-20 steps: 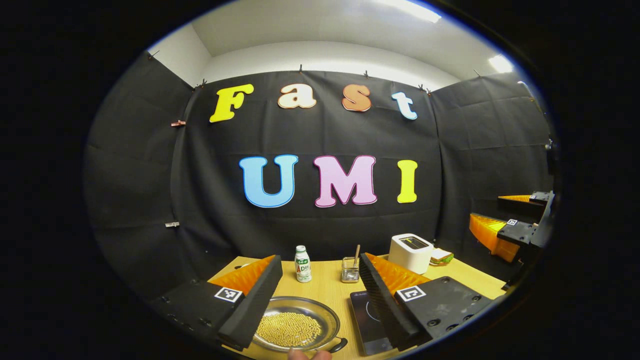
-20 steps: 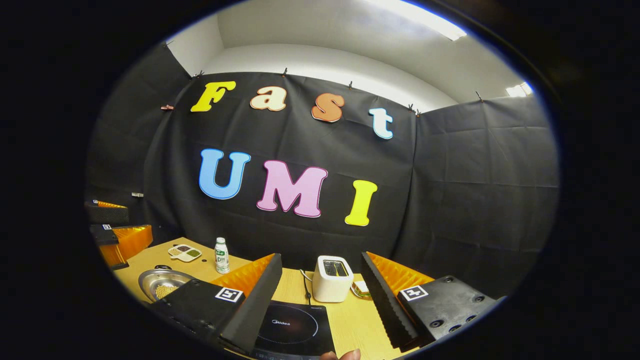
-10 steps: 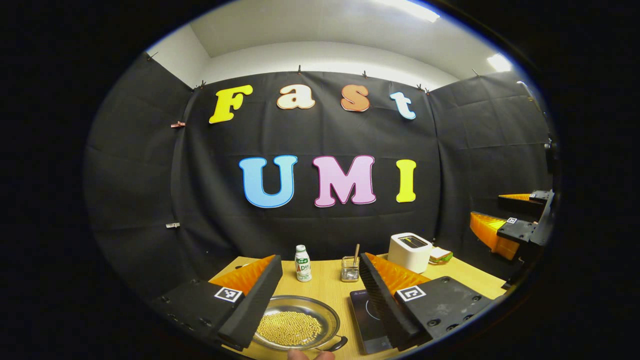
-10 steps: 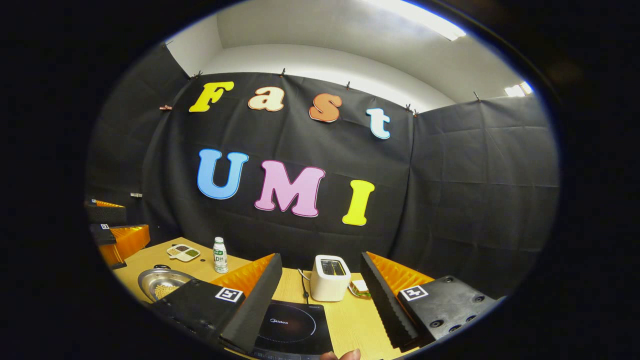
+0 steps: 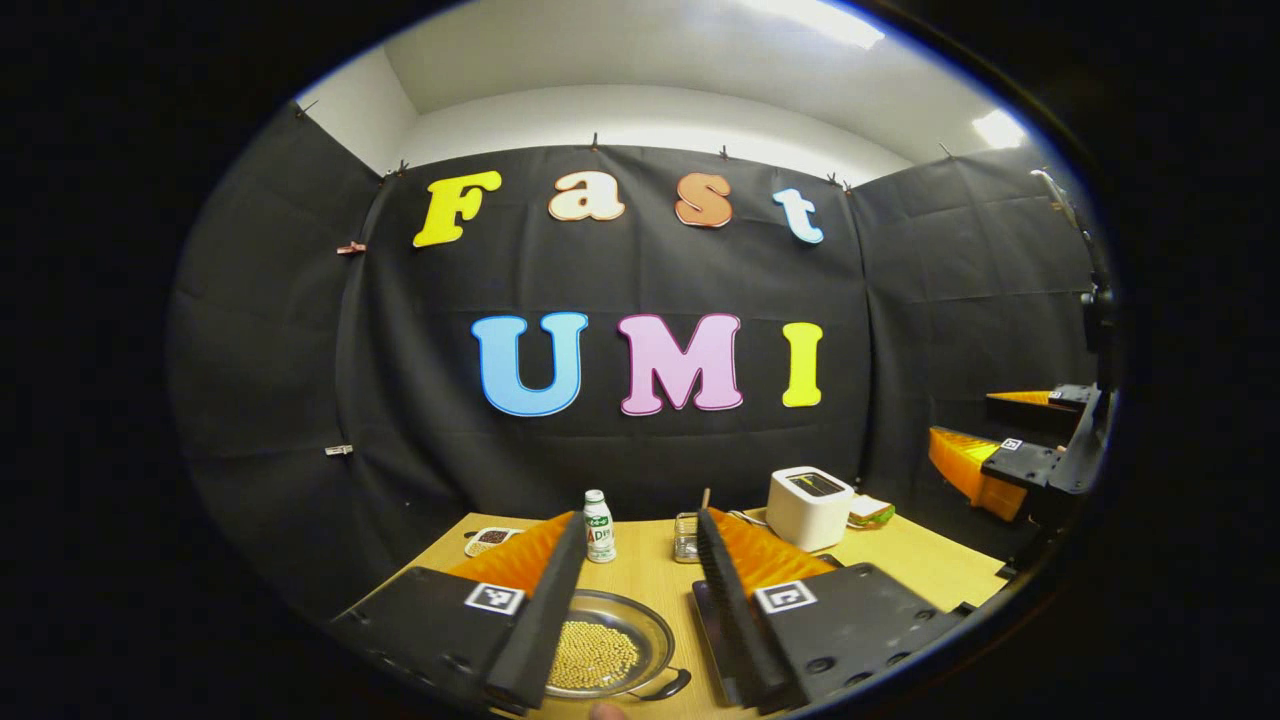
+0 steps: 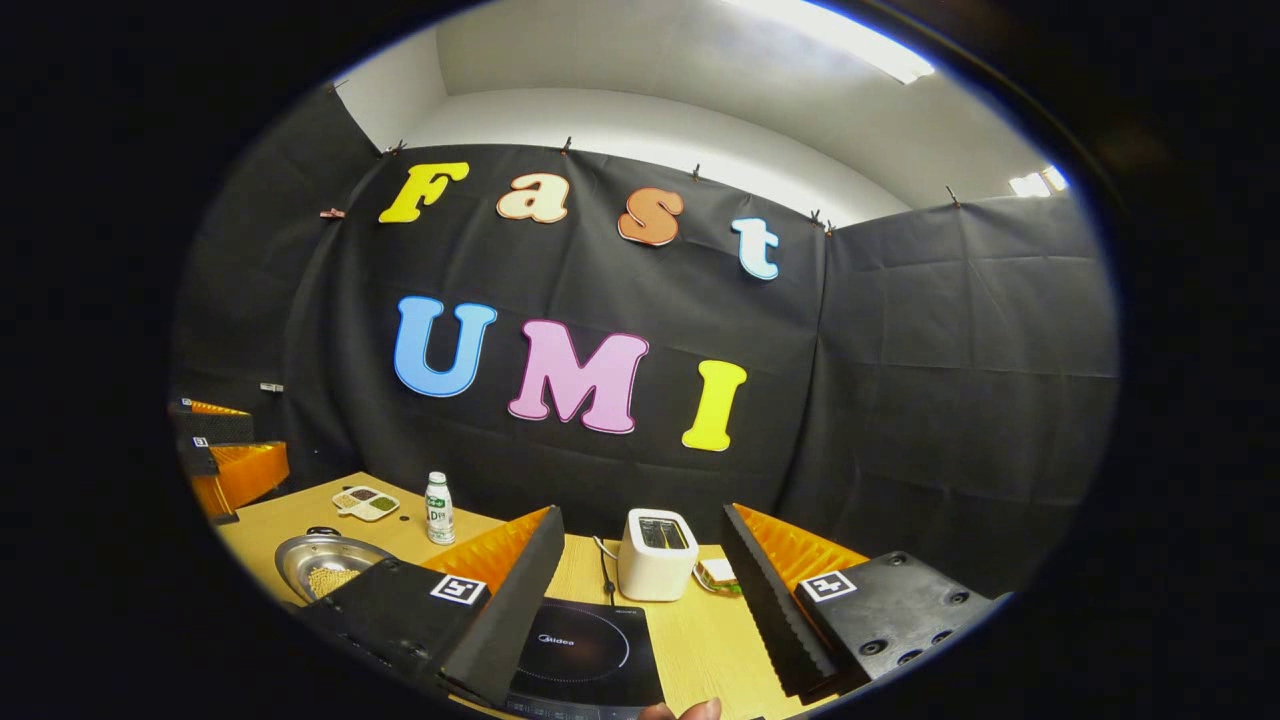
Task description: First push the handle of the pot to place it horizontally, then grasp the pot with both hands and set it on the induction cooktop.
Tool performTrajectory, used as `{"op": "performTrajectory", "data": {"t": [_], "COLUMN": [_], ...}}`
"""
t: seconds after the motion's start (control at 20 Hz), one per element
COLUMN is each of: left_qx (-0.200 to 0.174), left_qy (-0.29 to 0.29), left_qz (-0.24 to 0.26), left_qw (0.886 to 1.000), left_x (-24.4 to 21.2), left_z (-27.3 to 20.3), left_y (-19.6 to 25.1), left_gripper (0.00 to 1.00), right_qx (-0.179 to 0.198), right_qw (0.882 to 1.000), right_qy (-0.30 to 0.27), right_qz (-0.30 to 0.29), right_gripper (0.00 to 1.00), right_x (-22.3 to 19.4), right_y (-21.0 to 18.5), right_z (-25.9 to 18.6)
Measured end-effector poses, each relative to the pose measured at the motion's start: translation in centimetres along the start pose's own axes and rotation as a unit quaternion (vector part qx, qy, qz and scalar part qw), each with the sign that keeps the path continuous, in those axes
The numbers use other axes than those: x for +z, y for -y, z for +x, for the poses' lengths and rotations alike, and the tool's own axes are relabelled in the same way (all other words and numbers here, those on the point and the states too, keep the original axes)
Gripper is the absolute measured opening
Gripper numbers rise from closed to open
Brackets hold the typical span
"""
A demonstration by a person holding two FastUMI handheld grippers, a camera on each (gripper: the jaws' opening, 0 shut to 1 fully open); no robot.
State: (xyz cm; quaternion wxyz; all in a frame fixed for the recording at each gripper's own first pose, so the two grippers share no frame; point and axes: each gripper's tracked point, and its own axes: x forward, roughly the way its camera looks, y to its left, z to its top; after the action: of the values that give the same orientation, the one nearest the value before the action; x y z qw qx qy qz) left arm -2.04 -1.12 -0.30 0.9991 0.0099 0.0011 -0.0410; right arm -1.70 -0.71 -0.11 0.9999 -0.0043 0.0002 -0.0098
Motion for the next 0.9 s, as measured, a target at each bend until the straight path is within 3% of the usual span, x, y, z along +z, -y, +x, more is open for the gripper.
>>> {"op": "performTrajectory", "data": {"t": [0.1, 0.2, 0.35, 0.55, 0.9], "left_qx": [-0.055, -0.074, -0.073, -0.068, -0.102], "left_qy": [-0.028, -0.041, -0.08, -0.173, -0.345], "left_qz": [0.002, -0.001, -0.016, -0.035, -0.06], "left_qw": [0.998, 0.996, 0.994, 0.982, 0.931], "left_x": [-1.1, -2.0, -4.4, -9.6, -18.6], "left_z": [-0.5, -1.2, -2.0, -3.2, -5.6], "left_y": [2.0, 2.3, 1.5, 0.4, -0.1], "left_gripper": [0.37, 0.06, 0.05, 0.05, 0.05], "right_qx": [0.0, 0.002, 0.003, 0.007, 0.003], "right_qw": [1.0, 1.0, 1.0, 1.0, 1.0], "right_qy": [0.001, 0.002, 0.002, -0.002, -0.01], "right_qz": [-0.001, -0.002, -0.005, -0.006, -0.01], "right_gripper": [0.98, 0.96, 0.98, 0.98, 0.98], "right_x": [0.1, 0.1, 0.3, -0.1, -0.7], "right_y": [-0.2, -0.4, -0.6, -1.3, -1.3], "right_z": [-0.2, -0.3, -0.3, -0.6, -1.0]}}
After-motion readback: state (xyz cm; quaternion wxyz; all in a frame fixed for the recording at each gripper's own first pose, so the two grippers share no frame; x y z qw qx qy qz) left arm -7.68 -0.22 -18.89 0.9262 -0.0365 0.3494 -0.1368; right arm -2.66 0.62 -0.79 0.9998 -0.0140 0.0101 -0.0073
